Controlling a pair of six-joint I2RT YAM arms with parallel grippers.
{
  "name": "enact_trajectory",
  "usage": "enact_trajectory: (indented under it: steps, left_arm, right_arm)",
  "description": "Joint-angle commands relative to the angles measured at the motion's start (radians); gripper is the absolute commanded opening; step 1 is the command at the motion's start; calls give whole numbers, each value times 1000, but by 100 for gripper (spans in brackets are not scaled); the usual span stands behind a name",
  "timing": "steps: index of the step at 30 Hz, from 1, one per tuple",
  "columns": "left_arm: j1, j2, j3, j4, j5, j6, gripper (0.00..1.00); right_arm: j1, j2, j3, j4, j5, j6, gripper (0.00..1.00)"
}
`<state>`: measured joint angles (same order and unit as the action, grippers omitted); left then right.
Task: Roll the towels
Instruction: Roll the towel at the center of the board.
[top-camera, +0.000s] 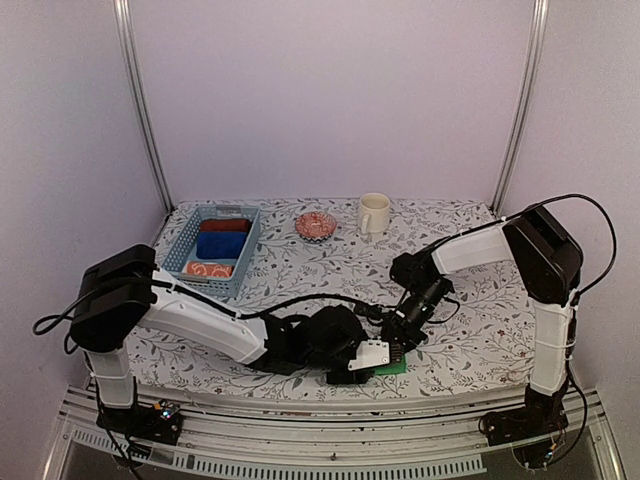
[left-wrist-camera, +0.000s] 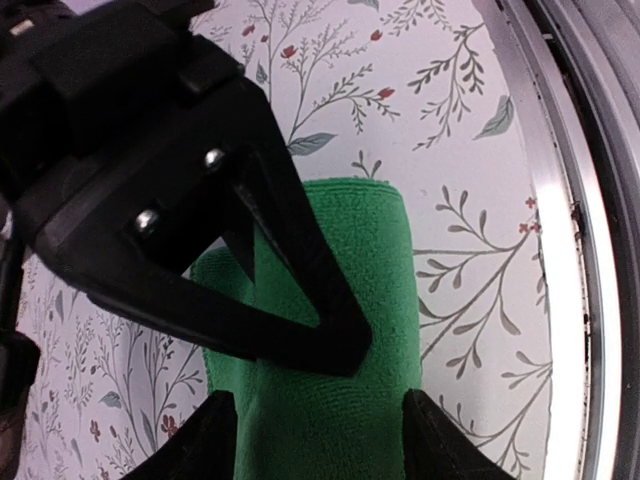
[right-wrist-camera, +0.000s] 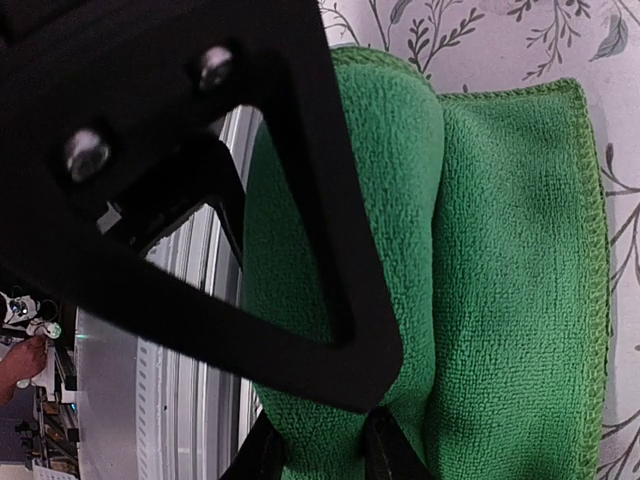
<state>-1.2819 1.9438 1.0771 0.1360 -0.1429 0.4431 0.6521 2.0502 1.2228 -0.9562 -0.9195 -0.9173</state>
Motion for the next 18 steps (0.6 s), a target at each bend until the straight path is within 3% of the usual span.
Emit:
enact_trajectory:
  steps: [1, 5, 10, 18]
  left_arm:
    - [-9, 77, 46, -93, -28, 36, 52]
    - [-8, 90, 57, -127, 1, 16, 37]
    - [0, 93, 69, -195, 45, -27, 24]
    - [92, 79, 72, -268, 299, -163, 21]
  right_arm:
    - [20, 67, -60, -49, 157, 4, 23]
    - [21, 16, -65, -57, 159, -11, 31]
    - [17, -186, -47, -79, 191, 4, 42]
    - [9, -534, -98, -2, 234, 121, 46]
